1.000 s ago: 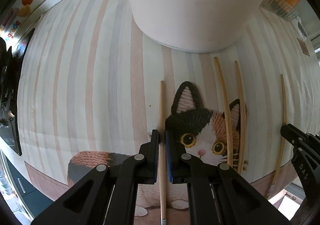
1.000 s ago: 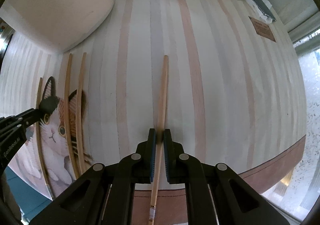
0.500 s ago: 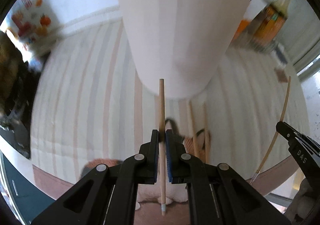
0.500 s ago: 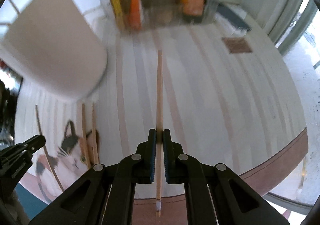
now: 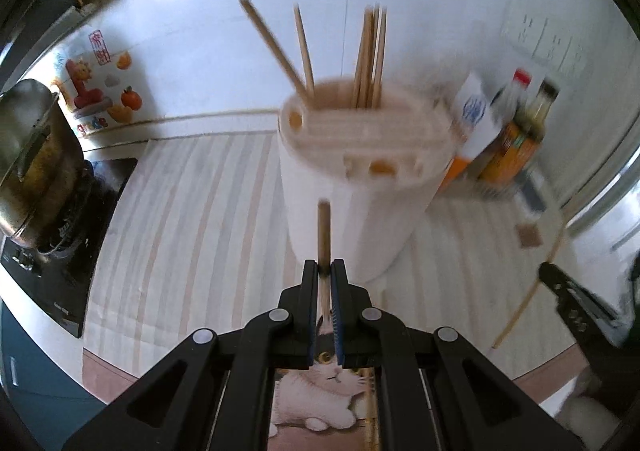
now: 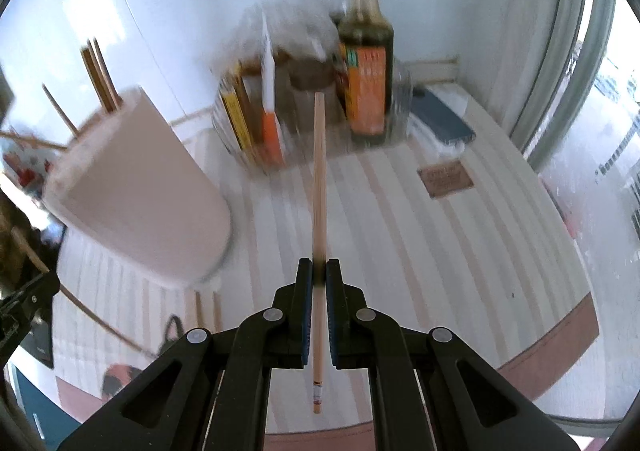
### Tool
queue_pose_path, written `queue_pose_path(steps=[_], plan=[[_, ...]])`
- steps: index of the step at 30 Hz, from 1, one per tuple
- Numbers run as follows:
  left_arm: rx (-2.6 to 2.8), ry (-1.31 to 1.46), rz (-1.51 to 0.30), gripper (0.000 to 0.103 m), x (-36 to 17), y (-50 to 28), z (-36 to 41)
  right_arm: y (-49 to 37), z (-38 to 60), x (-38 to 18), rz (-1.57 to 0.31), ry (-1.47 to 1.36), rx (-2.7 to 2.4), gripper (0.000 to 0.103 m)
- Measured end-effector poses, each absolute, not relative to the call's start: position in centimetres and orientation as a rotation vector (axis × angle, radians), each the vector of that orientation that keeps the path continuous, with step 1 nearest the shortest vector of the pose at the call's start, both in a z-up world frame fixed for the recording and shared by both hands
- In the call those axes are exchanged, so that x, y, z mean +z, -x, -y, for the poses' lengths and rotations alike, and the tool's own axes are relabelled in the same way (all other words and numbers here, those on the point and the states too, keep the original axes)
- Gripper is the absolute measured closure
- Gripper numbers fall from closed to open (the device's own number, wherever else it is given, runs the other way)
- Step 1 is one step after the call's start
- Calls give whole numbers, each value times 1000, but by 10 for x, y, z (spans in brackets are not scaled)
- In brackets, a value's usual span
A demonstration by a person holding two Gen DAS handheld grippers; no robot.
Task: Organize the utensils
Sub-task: 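Lift both chopsticks and carry them over the utensil holder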
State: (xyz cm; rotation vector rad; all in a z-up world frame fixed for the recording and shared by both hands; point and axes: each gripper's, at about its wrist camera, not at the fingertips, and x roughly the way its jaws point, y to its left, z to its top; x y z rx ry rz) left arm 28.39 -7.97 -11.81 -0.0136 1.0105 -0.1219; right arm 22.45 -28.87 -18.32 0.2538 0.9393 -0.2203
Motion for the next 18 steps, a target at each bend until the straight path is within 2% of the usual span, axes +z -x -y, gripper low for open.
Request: queue_pose_path(steps=[11, 18], plan=[[-251, 193, -807, 99, -3, -275, 82, -245, 289, -87, -776, -392, -94, 96], [-197, 275, -715, 99, 39, -313, 70, -277, 288, -33, -680, -448, -40, 96]])
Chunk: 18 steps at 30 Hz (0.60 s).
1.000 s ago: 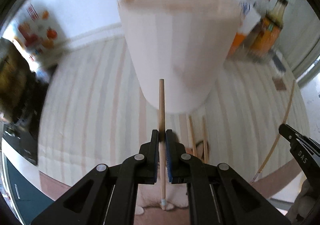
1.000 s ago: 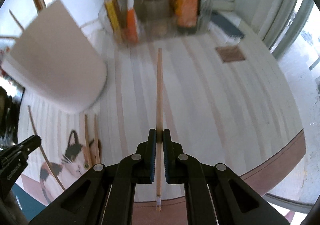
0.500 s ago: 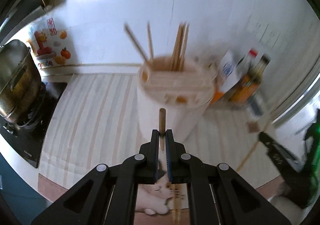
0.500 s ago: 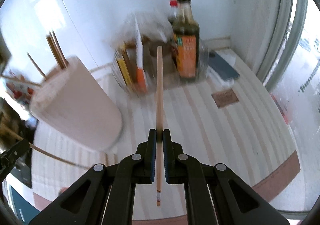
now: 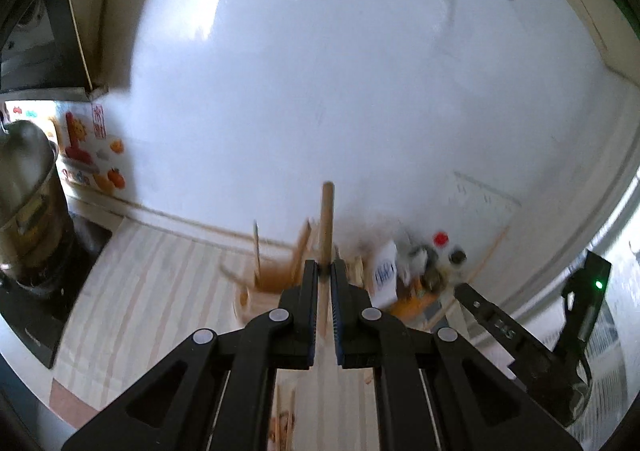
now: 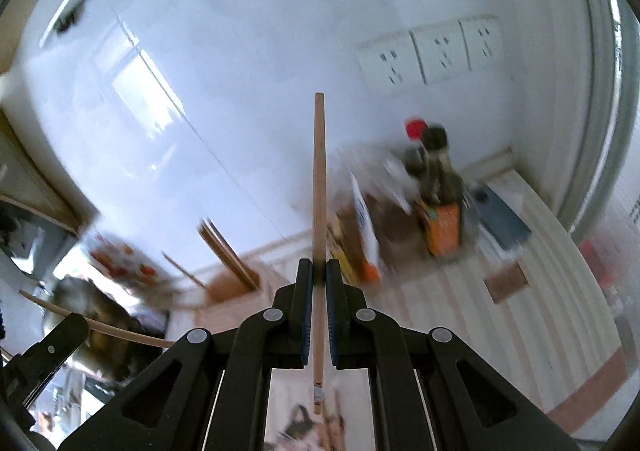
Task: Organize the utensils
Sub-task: 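Lift both chopsticks and carry them over the utensil holder, then release both chopsticks into the holder by opening both tools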
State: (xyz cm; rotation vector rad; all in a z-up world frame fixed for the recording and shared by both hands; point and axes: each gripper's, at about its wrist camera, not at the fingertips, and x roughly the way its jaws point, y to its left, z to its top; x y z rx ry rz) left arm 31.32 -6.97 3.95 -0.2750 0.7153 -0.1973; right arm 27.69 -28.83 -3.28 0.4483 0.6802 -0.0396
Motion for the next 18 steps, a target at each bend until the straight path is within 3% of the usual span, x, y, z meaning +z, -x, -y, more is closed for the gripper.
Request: queue_pose_path(steps=[9, 18], plan=[[-97, 288, -709, 99, 49, -374, 51, -344, 273, -2, -628, -471, -2, 96], [-39, 258, -812, 99, 8, -414, 49, -403, 237, -27, -652, -415, 11, 96]])
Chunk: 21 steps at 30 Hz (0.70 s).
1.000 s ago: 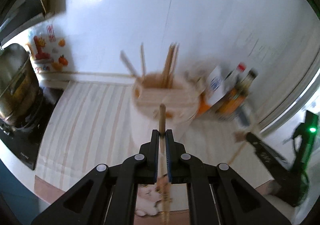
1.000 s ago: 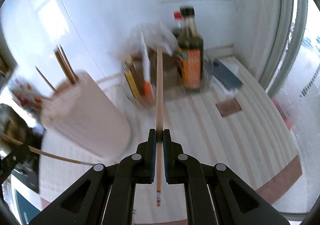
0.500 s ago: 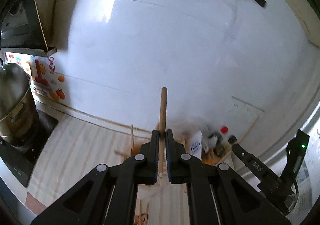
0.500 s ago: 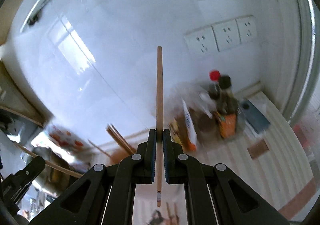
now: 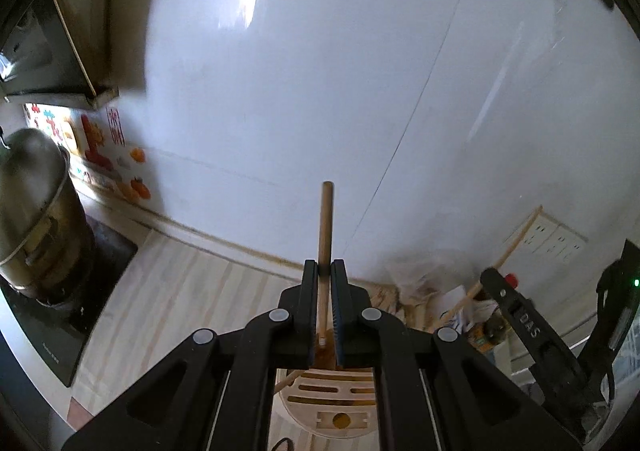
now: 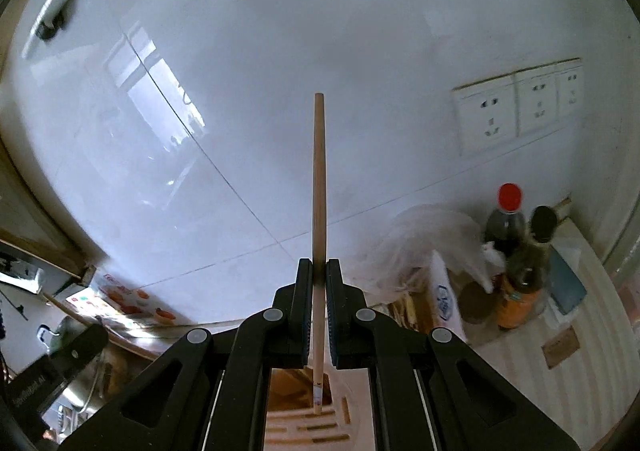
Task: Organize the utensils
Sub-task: 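Release both chopsticks into the holder by opening both tools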
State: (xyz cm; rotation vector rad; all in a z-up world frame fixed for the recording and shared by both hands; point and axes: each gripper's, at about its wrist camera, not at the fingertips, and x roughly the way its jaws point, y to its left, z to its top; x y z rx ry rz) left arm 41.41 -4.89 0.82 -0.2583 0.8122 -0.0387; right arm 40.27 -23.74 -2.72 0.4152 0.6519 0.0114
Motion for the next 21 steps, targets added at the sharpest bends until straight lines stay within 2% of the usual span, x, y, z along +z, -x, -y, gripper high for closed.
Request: queue_pose_path(steps=[10, 13, 14, 15, 17, 18, 21], plan=[[-87, 249, -949, 97, -30, -426, 50, -421, 221, -68, -738, -381, 75, 96], [-88, 228, -960, 91, -24, -425, 49, -423, 220, -72, -792, -372, 126, 95], [-81, 216, -950, 82, -20, -423, 48, -422, 220, -72, -805, -369, 134, 90], [-76, 209, -938, 75, -14, -421, 48, -421, 222, -72, -812, -369, 134, 77], [-69, 202, -900, 33, -2, -413, 45, -415, 226, -70, -812, -380, 128, 62], [-67, 200, -882, 28, 3, -410, 43, -411, 229, -67, -806, -384, 130, 61], [-55, 165, -830, 25, 17, -398, 39, -398, 236, -59, -790, -384, 124, 59]])
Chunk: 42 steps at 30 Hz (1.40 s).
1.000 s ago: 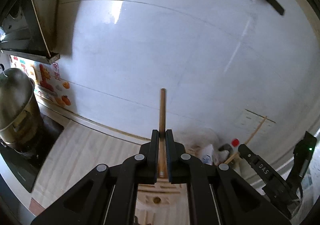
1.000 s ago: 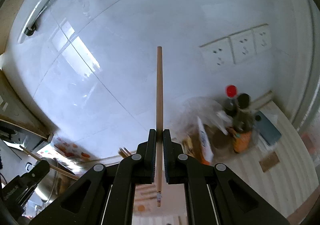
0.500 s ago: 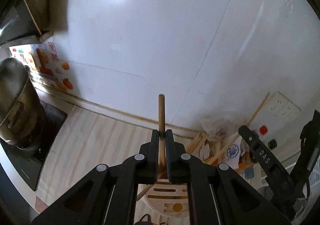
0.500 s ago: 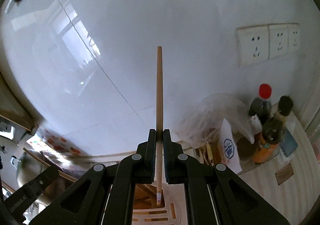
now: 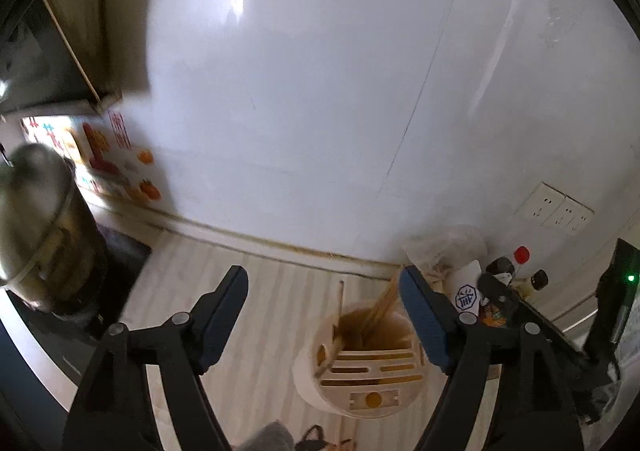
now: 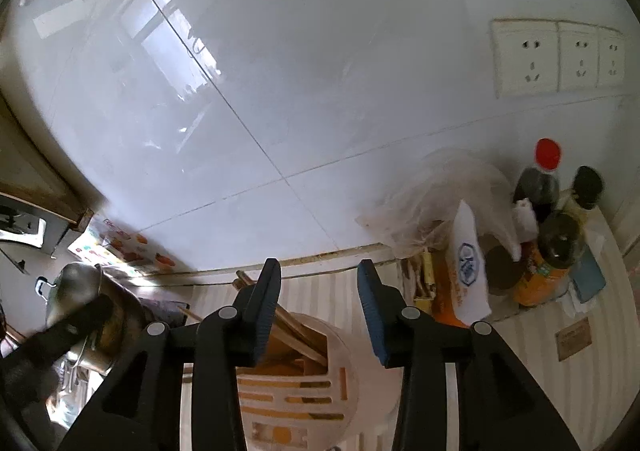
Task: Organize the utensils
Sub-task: 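Release both chopsticks into the holder by opening both tools, then grasp a chopstick with the left tool while the right tool grasps another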
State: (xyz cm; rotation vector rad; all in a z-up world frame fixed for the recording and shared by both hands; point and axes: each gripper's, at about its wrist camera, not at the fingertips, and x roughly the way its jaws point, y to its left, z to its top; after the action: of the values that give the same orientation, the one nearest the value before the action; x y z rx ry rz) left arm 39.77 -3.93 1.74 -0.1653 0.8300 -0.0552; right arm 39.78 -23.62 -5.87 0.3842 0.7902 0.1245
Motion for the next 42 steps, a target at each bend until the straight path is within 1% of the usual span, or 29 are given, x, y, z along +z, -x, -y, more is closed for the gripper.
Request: queue_pose_path(steps=[1, 2, 3, 7, 9, 11, 13, 15, 17, 22, 23, 25, 27, 28, 29, 31, 33, 34, 35, 36, 37, 38, 42], plan=[[-47, 151, -817, 18, 21, -393, 38, -392, 239, -56, -786, -383, 118, 59], [-38, 141, -799, 6, 24, -387, 36, -388, 243, -51, -782, -384, 112, 59], [-35, 136, -789, 0, 24, -382, 34, -383, 246, -48, -778, -387, 109, 56], [-3, 100, -784, 0, 20, -362, 28, -357, 253, -43, -770, -389, 93, 46], [19, 82, -787, 0, 13, -349, 24, -346, 254, -47, -773, -386, 88, 38], [43, 67, -792, 0, 2, -334, 19, -332, 256, -53, -780, -382, 87, 36], [66, 46, -807, 0, -15, -321, 17, -316, 256, -66, -794, -365, 83, 32], [95, 10, -847, 0, -41, -311, 15, -303, 253, -83, -823, -338, 63, 29], [105, -22, -924, 0, -75, -307, 15, -296, 249, -106, -884, -307, 48, 29], [140, -91, -1124, 0, -176, -302, 16, -278, 235, -193, -1126, -273, 35, 30], [146, -107, -1159, 0, -193, -302, 18, -276, 232, -209, -1163, -273, 31, 31], [147, -141, -1252, 0, -233, -303, 22, -272, 225, -246, -1252, -274, 30, 38], [144, -161, -1315, 0, -262, -302, 25, -271, 219, -270, -1315, -275, 23, 50], [141, -168, -1349, 0, -275, -301, 27, -271, 215, -286, -1353, -278, 23, 52], [137, -172, -1368, 0, -283, -299, 28, -270, 212, -295, -1375, -278, 19, 55], [130, -182, -1402, 0, -297, -296, 31, -269, 206, -310, -1408, -266, 17, 58], [121, -189, -1429, 0, -307, -294, 32, -267, 197, -323, -1435, -232, 18, 65], [119, -191, -1437, 0, -310, -294, 33, -265, 192, -327, -1441, -193, 10, 67], [117, -192, -1444, 0, -312, -292, 35, -264, 189, -326, -1422, -157, -3, 75], [111, -191, -1451, 0, -313, -290, 37, -262, 185, -328, -1432, -121, -10, 88], [104, -190, -1454, 0, -314, -291, 37, -260, 184, -329, -1424, -93, -22, 93], [93, -192, -1453, 0, -314, -291, 41, -259, 186, -330, -1422, -93, -22, 96], [26, -225, -1452, 0, -313, -291, 65, -251, 213, -332, -1431, -96, -75, 96]])
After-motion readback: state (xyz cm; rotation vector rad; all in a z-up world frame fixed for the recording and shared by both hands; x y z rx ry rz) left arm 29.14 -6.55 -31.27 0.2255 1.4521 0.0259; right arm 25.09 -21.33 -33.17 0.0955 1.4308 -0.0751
